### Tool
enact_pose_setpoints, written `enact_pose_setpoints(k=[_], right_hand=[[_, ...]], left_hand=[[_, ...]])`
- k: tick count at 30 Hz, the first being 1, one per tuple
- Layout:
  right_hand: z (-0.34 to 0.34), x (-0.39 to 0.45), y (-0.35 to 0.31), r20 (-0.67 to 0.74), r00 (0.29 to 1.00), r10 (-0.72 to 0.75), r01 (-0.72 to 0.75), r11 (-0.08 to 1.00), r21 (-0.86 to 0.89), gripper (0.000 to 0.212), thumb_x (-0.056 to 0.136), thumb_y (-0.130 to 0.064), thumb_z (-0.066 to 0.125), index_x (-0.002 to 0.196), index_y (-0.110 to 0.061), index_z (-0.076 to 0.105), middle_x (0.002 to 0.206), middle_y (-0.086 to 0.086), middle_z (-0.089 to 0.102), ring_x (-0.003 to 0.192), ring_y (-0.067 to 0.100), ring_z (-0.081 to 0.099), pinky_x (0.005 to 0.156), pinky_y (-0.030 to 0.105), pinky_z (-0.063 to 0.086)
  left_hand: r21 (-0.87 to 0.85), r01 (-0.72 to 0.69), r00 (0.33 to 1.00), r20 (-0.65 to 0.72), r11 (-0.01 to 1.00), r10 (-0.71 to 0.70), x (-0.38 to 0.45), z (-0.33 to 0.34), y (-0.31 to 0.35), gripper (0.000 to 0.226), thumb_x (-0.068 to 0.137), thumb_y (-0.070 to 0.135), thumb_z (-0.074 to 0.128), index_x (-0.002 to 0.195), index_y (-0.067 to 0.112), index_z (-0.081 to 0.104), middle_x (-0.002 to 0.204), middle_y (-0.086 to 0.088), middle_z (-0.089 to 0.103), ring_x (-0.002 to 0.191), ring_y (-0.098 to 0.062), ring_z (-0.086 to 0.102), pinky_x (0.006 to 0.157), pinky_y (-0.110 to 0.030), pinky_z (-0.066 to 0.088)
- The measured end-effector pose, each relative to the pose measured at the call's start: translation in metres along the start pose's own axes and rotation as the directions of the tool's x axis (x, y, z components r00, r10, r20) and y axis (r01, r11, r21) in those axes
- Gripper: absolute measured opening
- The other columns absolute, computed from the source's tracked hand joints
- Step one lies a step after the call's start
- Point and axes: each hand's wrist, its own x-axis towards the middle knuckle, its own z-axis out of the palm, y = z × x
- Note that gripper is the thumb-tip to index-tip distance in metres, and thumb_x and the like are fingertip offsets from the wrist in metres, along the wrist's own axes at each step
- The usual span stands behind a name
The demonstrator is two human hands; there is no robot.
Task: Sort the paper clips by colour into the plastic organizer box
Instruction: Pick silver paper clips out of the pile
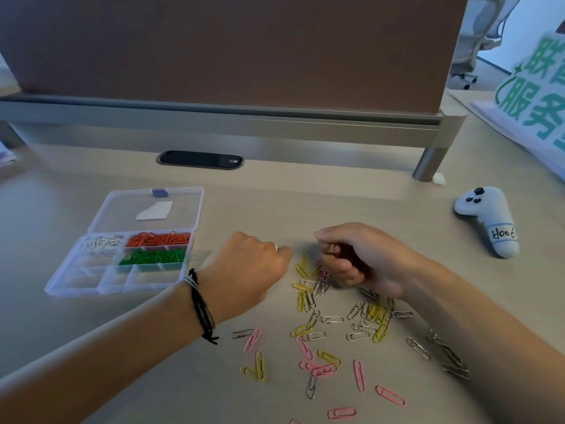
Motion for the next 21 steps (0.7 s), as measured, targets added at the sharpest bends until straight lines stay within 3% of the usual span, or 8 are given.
enact_pose_setpoints(k=[4,7,9,13,16,18,19,21], right_hand=[[0.001,-0.005,-0.003,0.033,0.999,-0.011,0.011,1.000,0.025,0.031,0.098,-0.021,0.052,0.069,-0.011,0.045,0.055,0.007,0.043,0.042,0.012,0.031,0.037,0.018,0.022],[-0.001,-0.009,-0.005,0.077,0.997,-0.009,0.000,0.993,0.116,0.021,0.090,-0.018,0.056,0.072,-0.008,0.051,0.061,0.009,0.056,0.044,0.010,0.045,0.037,0.015,0.038],[0.000,-0.010,-0.006,0.113,0.993,-0.017,-0.003,0.985,0.175,0.012,0.088,-0.011,0.055,0.077,-0.005,0.057,0.066,0.010,0.062,0.048,0.009,0.053,0.041,0.016,0.046],[0.003,-0.009,-0.009,0.094,0.996,0.000,-0.019,0.979,0.202,0.024,0.095,0.003,0.043,0.088,-0.003,0.065,0.067,0.011,0.058,0.051,0.013,0.053,0.043,0.018,0.047],[0.003,-0.010,-0.011,0.067,0.998,0.022,-0.030,0.992,0.123,0.032,0.098,-0.014,0.044,0.072,-0.007,0.060,0.061,0.007,0.043,0.049,0.017,0.038,0.043,0.026,0.028],[0.000,-0.013,-0.008,-0.066,0.992,-0.107,0.081,0.946,-0.315,0.039,0.099,-0.024,0.053,0.062,-0.011,0.058,0.053,0.000,0.044,0.046,0.016,0.035,0.047,0.029,0.021],[-0.001,-0.014,-0.005,-0.095,0.969,-0.227,0.127,0.793,-0.596,0.037,0.096,-0.025,0.060,0.062,-0.013,0.062,0.051,-0.005,0.051,0.046,0.012,0.040,0.047,0.028,0.028],[-0.002,-0.014,-0.001,-0.042,0.928,-0.371,0.130,0.424,-0.896,0.019,0.087,-0.028,0.071,0.070,-0.020,0.071,0.059,-0.009,0.063,0.054,0.005,0.053,0.056,0.027,0.044]], left_hand=[[-0.481,0.170,0.976,-0.041,0.860,-0.215,-0.005,-0.006,-0.013,0.008,0.099,0.027,0.048,0.094,0.030,0.052,0.065,0.008,0.058,0.060,-0.014,0.055,0.056,-0.031,0.034],[-0.963,0.240,0.944,0.201,0.124,-0.262,-0.008,-0.005,-0.021,0.018,0.104,0.020,0.040,0.089,0.020,0.049,0.057,0.007,0.045,0.048,-0.014,0.031,0.046,-0.029,0.026],[-0.896,0.237,0.945,0.303,-0.375,-0.125,-0.012,-0.002,-0.022,0.017,0.102,0.016,0.038,0.087,0.014,0.045,0.064,-0.006,0.043,0.045,-0.012,0.022,0.044,-0.024,0.013],[-0.611,0.162,0.958,0.287,-0.775,-0.026,-0.017,-0.005,-0.021,0.013,0.084,0.016,0.036,0.076,0.013,0.045,0.069,-0.008,0.042,0.047,-0.010,0.016,0.045,-0.025,0.007],[-0.525,0.177,0.921,0.387,-0.832,-0.048,-0.014,-0.008,-0.020,0.024,0.088,0.022,0.034,0.068,0.012,0.042,0.065,-0.006,0.039,0.051,-0.012,0.012,0.043,-0.024,0.008],[-0.618,0.276,0.860,0.501,-0.736,-0.098,-0.008,-0.011,-0.017,0.036,0.092,0.033,0.038,0.061,0.016,0.039,0.059,-0.003,0.034,0.050,-0.012,0.012,0.045,-0.023,0.007],[-0.745,0.336,0.836,0.518,-0.576,-0.182,-0.007,-0.012,-0.013,0.040,0.092,0.038,0.044,0.057,0.018,0.039,0.057,-0.001,0.030,0.048,-0.013,0.014,0.046,-0.024,0.009],[-0.938,0.347,0.864,0.317,0.007,-0.392,-0.006,-0.011,-0.003,0.039,0.086,0.042,0.059,0.056,0.018,0.050,0.051,0.003,0.032,0.045,-0.013,0.024,0.047,-0.028,0.020]])
